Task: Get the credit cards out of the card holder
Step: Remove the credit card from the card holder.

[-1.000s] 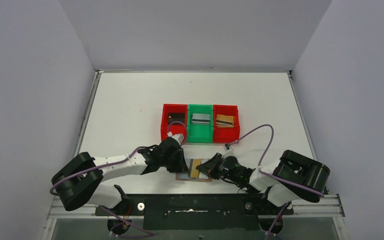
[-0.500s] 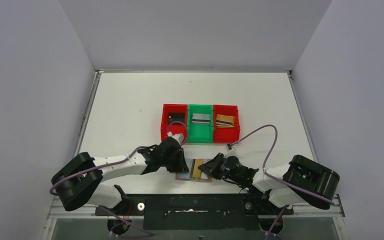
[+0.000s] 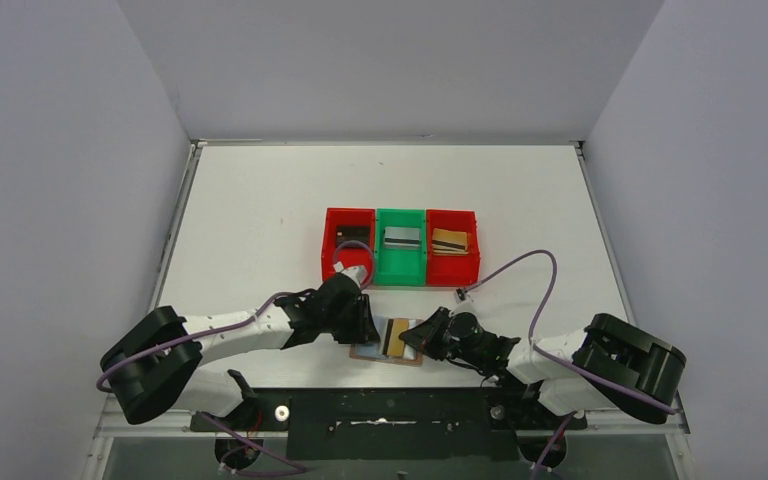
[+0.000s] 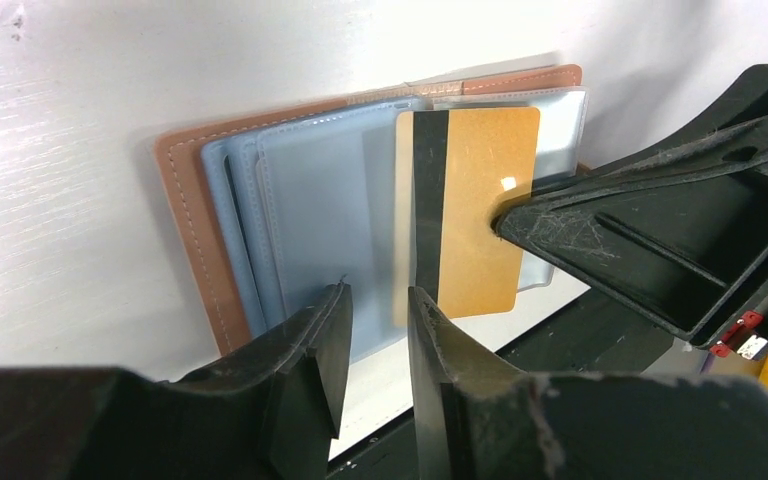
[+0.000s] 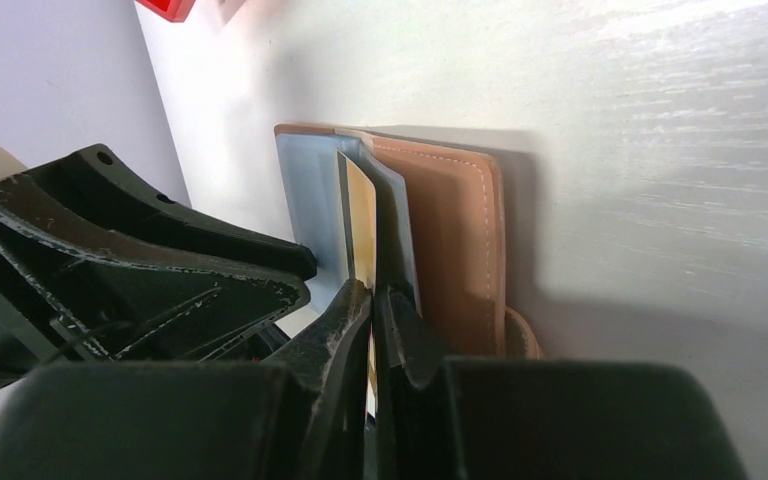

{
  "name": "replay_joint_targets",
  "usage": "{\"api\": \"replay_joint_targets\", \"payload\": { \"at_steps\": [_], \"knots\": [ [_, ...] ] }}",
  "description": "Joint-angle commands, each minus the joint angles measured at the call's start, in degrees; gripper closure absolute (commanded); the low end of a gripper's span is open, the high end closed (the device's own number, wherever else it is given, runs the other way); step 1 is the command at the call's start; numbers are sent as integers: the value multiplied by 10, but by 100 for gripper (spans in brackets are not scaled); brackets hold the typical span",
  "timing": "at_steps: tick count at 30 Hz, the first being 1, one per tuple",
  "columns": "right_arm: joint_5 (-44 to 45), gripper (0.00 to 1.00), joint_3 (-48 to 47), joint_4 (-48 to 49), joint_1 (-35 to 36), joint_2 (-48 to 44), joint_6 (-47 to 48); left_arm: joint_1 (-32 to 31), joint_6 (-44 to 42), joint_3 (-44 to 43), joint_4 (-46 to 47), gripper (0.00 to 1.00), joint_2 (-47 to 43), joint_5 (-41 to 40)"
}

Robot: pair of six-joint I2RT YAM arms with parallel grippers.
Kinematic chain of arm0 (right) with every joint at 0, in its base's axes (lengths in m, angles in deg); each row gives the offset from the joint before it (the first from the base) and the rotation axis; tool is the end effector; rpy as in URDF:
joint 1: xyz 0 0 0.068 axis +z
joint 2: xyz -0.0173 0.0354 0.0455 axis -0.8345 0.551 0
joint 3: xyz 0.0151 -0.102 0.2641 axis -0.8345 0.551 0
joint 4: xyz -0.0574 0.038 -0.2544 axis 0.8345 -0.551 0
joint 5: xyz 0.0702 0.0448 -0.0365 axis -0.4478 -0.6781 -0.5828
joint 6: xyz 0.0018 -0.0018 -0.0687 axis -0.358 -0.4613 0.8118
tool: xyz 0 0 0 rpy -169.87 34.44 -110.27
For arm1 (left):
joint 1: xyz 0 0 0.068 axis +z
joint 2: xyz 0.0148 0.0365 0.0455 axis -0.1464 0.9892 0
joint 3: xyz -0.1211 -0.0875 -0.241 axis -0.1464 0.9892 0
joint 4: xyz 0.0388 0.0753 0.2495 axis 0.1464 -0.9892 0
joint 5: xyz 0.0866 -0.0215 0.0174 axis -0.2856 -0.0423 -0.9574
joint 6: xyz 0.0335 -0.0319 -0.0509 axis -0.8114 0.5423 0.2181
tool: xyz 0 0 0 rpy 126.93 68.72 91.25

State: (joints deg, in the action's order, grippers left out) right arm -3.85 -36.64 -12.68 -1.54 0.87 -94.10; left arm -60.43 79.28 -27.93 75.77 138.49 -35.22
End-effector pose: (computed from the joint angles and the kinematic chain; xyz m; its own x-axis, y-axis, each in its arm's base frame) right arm 0.1175 0.1702 0.1052 -0.8595 0.5035 -0.0886 0.1979 0.4876 0.8503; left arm 0.1532 -0.2053 0.1467 -0.9420 -0.0467 -0.3323 0.1459 0.8347 -0.5310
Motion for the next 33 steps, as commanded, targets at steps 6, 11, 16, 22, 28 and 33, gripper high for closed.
{"api": "replay_joint_targets", "payload": {
  "at_steps": [6,11,16,22,28,33],
  "knots": [
    [41,100,-2,-68,-5,-35,0,2,-10,-3,-45,67,-26,-49],
    [37,100,-11,-104,-7,-55,15,3,-8,-6,-44,65,-23,-61],
    [37,100,-7,-95,-7,-72,15,3,-10,-1,-49,65,-22,-68],
    [40,100,-11,-109,-7,-102,28,3,-11,3,-61,65,-31,-71],
    [36,100,-10,-127,-8,-140,34,3,-6,5,-60,62,-47,-66],
    [44,100,-8,-137,-9,-185,32,3,-16,-17,-70,56,-61,-67]
  ]
}}
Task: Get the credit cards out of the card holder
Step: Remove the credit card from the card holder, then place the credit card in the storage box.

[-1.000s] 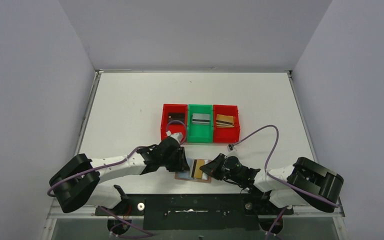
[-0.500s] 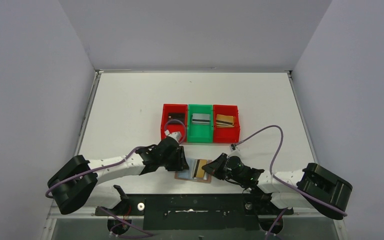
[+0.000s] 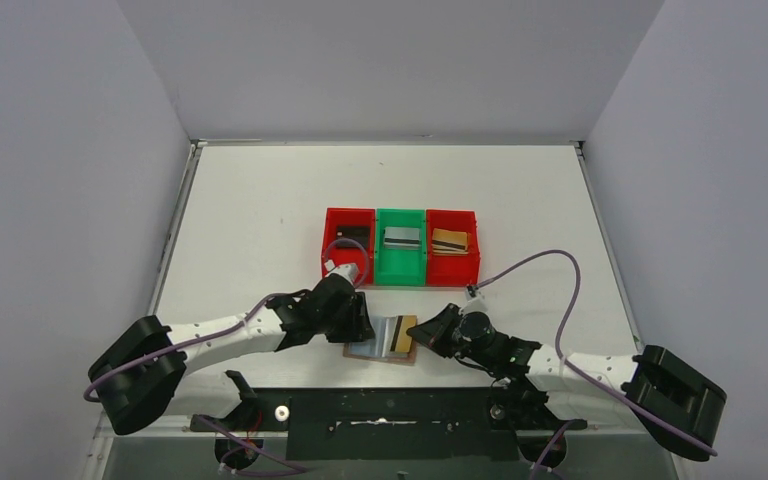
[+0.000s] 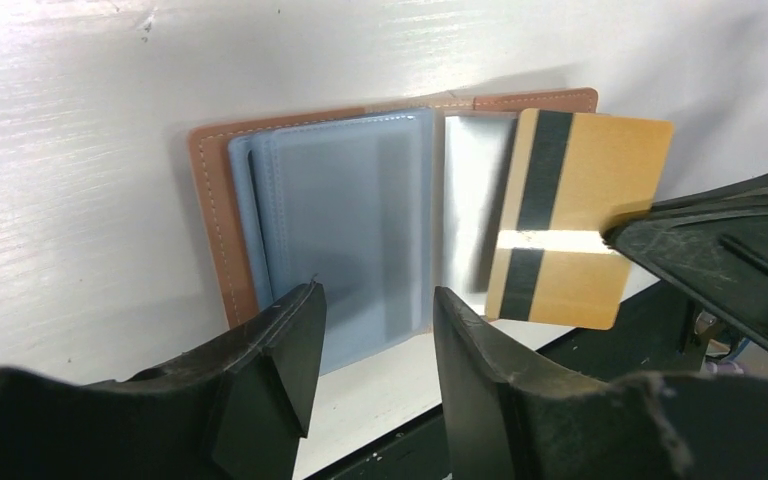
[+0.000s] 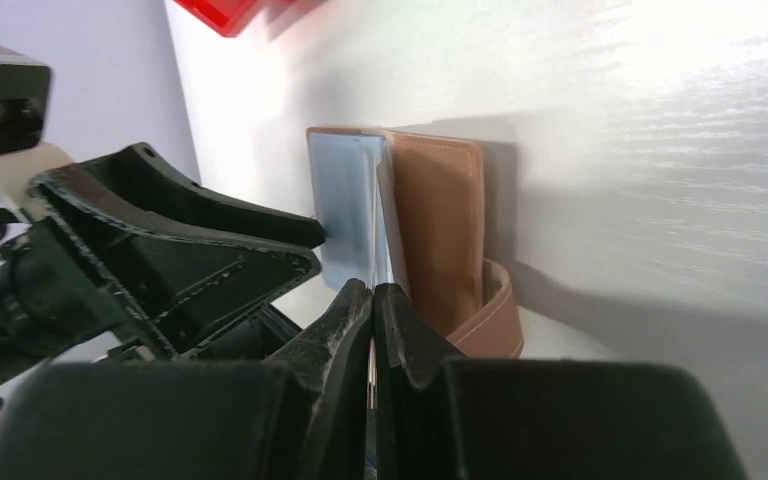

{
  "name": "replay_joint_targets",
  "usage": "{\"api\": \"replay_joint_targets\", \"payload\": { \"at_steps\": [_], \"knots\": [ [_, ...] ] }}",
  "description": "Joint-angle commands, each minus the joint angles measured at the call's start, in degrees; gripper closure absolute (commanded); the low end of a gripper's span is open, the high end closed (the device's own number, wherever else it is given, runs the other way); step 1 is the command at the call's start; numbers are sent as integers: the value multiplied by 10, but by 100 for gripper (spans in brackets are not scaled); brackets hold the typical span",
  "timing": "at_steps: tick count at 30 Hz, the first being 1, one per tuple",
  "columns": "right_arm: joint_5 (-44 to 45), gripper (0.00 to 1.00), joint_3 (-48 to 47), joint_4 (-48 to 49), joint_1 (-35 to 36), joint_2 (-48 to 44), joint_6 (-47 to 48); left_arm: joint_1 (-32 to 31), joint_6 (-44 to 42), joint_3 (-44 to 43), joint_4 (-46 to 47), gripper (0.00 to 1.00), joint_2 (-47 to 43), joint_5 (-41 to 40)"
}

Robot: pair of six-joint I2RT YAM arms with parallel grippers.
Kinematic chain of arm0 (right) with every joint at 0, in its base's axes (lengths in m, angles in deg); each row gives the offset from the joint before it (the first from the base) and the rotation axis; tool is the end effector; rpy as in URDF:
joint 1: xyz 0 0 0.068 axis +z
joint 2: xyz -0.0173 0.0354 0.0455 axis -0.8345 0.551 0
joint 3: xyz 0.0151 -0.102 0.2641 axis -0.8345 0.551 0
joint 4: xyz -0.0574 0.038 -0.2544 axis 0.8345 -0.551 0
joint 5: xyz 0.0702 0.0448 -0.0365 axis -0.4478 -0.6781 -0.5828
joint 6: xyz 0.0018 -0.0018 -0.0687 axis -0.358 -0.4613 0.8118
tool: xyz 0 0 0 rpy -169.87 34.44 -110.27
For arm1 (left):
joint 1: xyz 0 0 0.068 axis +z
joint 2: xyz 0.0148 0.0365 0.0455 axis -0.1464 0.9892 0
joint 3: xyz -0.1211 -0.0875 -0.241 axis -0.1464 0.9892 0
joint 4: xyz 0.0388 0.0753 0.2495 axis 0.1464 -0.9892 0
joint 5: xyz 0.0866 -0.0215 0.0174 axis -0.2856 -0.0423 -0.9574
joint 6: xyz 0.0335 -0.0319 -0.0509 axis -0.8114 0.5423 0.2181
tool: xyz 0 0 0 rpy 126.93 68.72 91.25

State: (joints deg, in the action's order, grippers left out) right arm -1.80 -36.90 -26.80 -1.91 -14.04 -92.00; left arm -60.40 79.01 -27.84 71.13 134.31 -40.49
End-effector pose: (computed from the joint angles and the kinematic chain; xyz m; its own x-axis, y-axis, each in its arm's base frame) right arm 0.1111 0.1554 0.1257 -0.8442 0.5177 -0.1393 0.1633 0.4958 0.8530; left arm 0.1505 -0.1933 0.1563 -0.9195 -0.0774 -0.3855 0.1272 0.8691 -0.4779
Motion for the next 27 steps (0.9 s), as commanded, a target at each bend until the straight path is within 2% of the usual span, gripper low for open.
{"api": "replay_joint_targets", "payload": {
  "at_steps": [1,10,16,22,27],
  "knots": [
    [27,100,-5,3,-6,-45,10,3,-15,-23,-29,55,-19,-15],
    [33,100,-12,-20,-8,-63,17,11,-18,-40,-38,46,-38,-21],
    [28,100,-20,-19,-11,-63,23,29,-32,-49,-62,43,-58,-25],
    [35,100,-52,-58,-16,-64,56,93,-70,-56,-107,39,-92,-25],
    [42,100,-85,-90,-20,-72,98,161,-99,-77,-140,30,-139,-22]
  ]
}}
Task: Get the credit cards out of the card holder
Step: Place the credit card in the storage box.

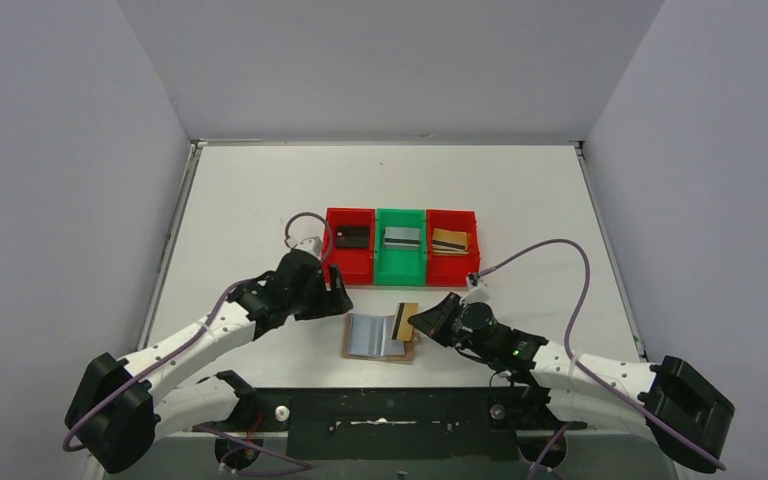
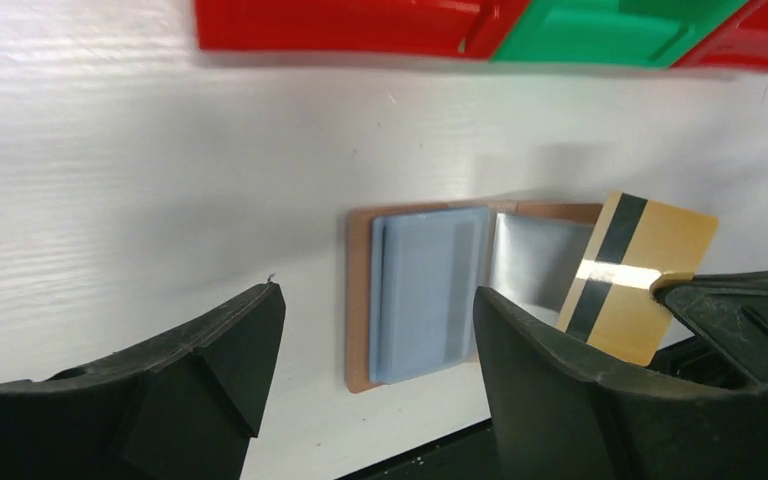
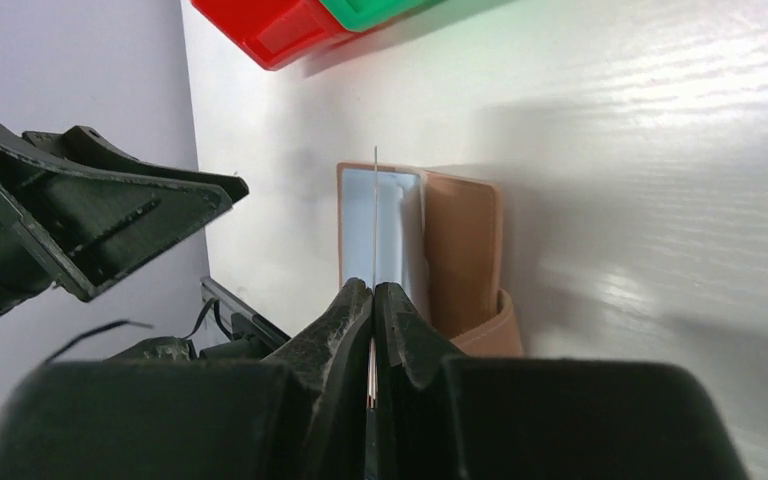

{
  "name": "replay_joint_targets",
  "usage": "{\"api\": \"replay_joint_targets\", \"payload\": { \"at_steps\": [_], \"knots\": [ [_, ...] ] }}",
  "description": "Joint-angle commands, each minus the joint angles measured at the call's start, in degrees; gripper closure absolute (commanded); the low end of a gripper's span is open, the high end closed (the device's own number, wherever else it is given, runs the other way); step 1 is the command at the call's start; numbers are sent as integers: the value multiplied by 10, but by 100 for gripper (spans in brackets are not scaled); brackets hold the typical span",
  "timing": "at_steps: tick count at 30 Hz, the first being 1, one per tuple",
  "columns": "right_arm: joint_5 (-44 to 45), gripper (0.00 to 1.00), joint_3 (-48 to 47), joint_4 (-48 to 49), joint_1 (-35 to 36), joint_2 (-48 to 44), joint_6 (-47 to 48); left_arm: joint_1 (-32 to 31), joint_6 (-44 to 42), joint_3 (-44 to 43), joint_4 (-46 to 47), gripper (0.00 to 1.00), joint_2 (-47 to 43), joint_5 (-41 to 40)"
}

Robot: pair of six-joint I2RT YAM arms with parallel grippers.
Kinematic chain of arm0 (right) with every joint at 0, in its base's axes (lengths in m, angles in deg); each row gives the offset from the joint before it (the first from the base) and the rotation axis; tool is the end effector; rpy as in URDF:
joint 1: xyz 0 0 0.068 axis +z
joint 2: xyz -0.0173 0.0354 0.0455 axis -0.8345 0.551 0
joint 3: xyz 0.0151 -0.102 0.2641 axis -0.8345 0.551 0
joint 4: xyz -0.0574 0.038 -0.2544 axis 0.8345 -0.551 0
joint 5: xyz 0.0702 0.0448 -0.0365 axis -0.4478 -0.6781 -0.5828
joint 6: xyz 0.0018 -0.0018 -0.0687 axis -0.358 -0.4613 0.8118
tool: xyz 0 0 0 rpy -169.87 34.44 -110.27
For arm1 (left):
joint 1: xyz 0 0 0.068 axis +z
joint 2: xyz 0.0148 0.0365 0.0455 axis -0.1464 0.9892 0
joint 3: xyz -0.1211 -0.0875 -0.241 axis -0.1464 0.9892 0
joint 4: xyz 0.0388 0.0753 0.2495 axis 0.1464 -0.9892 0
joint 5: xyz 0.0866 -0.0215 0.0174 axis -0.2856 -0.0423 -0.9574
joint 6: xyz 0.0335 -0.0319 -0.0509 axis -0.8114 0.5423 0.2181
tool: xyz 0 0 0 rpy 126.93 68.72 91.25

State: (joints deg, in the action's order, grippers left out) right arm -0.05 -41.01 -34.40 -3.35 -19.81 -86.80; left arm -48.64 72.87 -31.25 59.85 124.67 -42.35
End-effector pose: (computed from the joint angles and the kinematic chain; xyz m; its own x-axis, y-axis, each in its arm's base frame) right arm 0.1186 0.1547 0.1514 -0.8219 0.5193 -0.2341 0.0836 0.5165 0.8522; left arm 0.1734 -0.1449 0.1957 -0.8633 -0.1859 -0.4692 0.0413 0.9005 -0.4329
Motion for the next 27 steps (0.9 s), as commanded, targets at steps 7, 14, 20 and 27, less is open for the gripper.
{"api": "replay_joint_targets", "payload": {
  "at_steps": [7,14,20,27],
  "knots": [
    [62,100,-94,-93,-10,-60,133,152,-90,-66,-56,21,-114,-10],
    [254,100,-206,-254,-11,-125,320,167,-143,-85,-62,17,-165,-79],
    [348,100,-279,-262,-19,-118,581,168,-169,-49,-30,12,-192,-128],
    [245,100,-342,-262,-97,-12,807,168,-170,-47,-18,10,-196,-133]
  ]
}}
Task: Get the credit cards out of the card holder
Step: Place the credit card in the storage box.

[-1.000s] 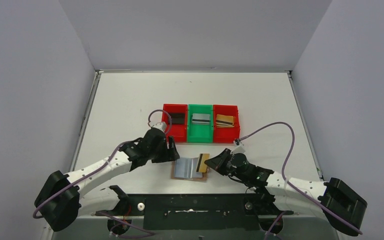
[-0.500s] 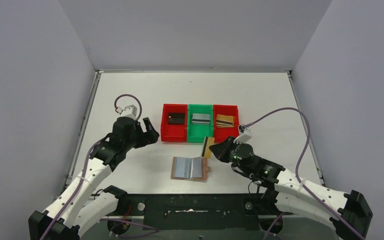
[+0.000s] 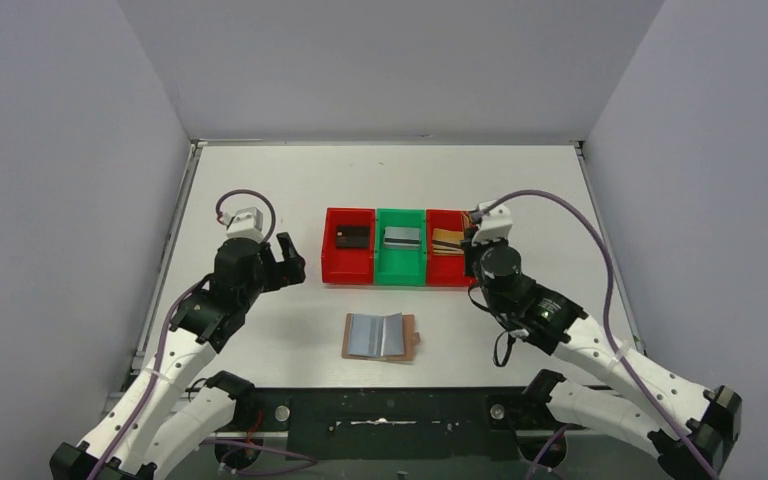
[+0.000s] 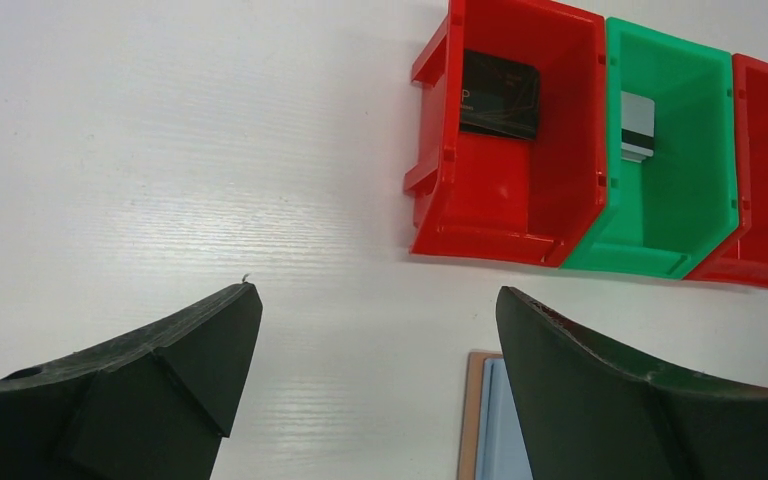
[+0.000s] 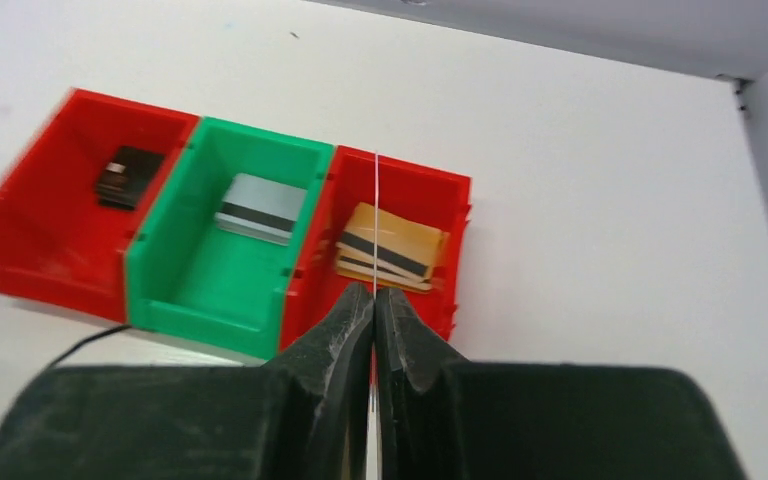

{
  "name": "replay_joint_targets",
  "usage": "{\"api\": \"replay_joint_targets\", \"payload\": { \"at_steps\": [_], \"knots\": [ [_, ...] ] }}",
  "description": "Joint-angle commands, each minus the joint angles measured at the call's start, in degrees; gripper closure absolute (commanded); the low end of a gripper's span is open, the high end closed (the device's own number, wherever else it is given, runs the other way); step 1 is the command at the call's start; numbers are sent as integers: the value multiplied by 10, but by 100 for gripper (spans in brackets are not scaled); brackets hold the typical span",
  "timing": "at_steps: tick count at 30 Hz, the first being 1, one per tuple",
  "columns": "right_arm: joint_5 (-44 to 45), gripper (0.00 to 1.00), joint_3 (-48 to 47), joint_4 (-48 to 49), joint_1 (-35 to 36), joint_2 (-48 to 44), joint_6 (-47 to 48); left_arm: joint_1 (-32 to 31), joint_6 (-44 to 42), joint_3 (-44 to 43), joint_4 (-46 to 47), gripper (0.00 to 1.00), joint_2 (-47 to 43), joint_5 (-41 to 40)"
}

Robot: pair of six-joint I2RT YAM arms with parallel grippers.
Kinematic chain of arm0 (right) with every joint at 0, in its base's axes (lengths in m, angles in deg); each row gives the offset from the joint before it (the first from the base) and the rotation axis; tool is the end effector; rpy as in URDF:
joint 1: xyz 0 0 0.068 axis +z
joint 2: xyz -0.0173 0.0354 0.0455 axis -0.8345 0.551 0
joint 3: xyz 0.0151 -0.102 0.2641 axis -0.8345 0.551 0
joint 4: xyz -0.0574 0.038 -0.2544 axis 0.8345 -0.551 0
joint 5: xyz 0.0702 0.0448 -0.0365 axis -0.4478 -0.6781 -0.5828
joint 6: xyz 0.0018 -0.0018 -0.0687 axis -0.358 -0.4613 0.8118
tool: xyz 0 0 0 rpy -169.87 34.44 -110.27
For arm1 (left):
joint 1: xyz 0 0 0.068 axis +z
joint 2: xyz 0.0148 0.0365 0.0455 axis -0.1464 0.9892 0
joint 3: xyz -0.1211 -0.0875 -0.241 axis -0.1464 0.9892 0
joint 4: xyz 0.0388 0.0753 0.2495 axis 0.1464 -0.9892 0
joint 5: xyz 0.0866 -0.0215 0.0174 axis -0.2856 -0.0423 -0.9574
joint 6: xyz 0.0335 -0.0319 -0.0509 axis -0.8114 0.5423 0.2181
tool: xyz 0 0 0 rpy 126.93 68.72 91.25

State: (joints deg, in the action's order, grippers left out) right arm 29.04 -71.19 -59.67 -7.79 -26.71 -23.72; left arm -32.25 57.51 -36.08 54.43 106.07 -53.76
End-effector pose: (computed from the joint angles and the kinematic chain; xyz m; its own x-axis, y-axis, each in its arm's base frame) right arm 0.1545 0.1322 0.3163 -0.2474 0.0059 -0.9689 -0.2605 0.9628 0.0724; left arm 0.1739 -0.0634 0.2780 -0.5358 -0.2808 -0.7963 -0.0431 0.9510 -0.3063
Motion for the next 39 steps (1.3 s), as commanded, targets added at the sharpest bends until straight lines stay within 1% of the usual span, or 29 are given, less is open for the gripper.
{"api": "replay_joint_targets", "payload": {
  "at_steps": [1,3,8,11,14,18,24,27,30,32,39],
  "knots": [
    [-86,100,-48,-14,-87,74,193,4,-17,1,37,10,-12,-22],
    [-149,100,-67,-22,-126,106,227,4,-22,1,38,10,-15,-31],
    [-268,100,-105,-57,-168,177,325,4,-23,2,34,9,-24,-48],
    [-304,100,-119,-53,-184,208,371,5,-24,3,36,9,-27,-52],
    [-363,100,-142,-75,-200,238,421,5,-24,2,34,9,-26,-53],
    [-396,100,-164,-93,-213,284,487,5,-26,3,34,9,-26,-52],
    [-395,100,-175,-87,-217,333,559,6,-27,2,32,9,-18,-51],
    [-390,100,-179,-73,-222,353,581,6,-27,1,31,8,-13,-49],
    [-383,99,-170,-40,-224,367,596,6,-27,2,31,8,-11,-47],
    [-367,96,-166,-19,-224,380,608,6,-26,1,30,8,-10,-47],
    [-357,96,-189,1,-228,446,632,6,-27,2,29,8,-10,-48]
  ]
}}
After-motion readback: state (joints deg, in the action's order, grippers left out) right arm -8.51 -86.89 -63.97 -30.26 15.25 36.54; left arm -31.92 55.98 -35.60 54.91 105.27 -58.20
